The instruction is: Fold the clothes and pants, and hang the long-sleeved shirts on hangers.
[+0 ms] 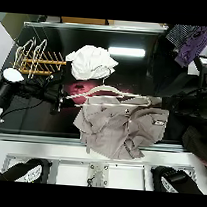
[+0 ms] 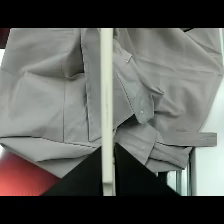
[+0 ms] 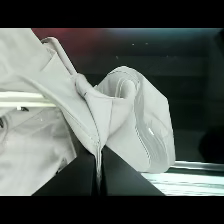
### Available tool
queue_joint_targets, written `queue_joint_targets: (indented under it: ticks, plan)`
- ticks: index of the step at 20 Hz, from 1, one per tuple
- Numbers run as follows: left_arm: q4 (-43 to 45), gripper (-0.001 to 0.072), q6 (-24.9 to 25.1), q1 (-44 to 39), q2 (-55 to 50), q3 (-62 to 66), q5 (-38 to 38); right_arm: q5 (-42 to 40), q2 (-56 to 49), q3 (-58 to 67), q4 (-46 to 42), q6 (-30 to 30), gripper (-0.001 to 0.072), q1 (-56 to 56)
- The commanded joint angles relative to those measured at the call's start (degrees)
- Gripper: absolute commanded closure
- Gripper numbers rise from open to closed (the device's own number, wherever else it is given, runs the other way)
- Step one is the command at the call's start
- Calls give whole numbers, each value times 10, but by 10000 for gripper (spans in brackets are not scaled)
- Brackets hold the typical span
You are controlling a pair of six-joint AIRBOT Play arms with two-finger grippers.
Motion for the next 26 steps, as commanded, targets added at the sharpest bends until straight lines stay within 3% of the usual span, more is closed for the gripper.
queue_joint_targets:
  ticks: [1, 8, 12, 14, 20, 23, 26]
  plan:
    - [0, 695, -3, -3, 0, 0, 15, 10, 0, 1, 0, -16, 700, 0]
    - [-3, 695, -5, -52, -9, 0, 33, -18, -5, 16, 14, -69, 700, 0]
    - [-74, 695, -4, -67, -57, 0, 39, -18, -5, 36, 25, -103, 700, 0]
    - [-108, 695, -3, -67, -77, 0, 50, -19, -8, 44, 45, -125, 700, 0]
    - [-94, 695, 7, -96, -98, 0, 61, -92, -18, 55, 125, -158, 700, 2]
    - [-94, 695, 6, -92, -98, 0, 63, -105, -31, 55, 195, -207, 700, 9]
    - [-94, 695, 6, -86, -98, 0, 64, -130, -46, 55, 202, -223, 700, 41]
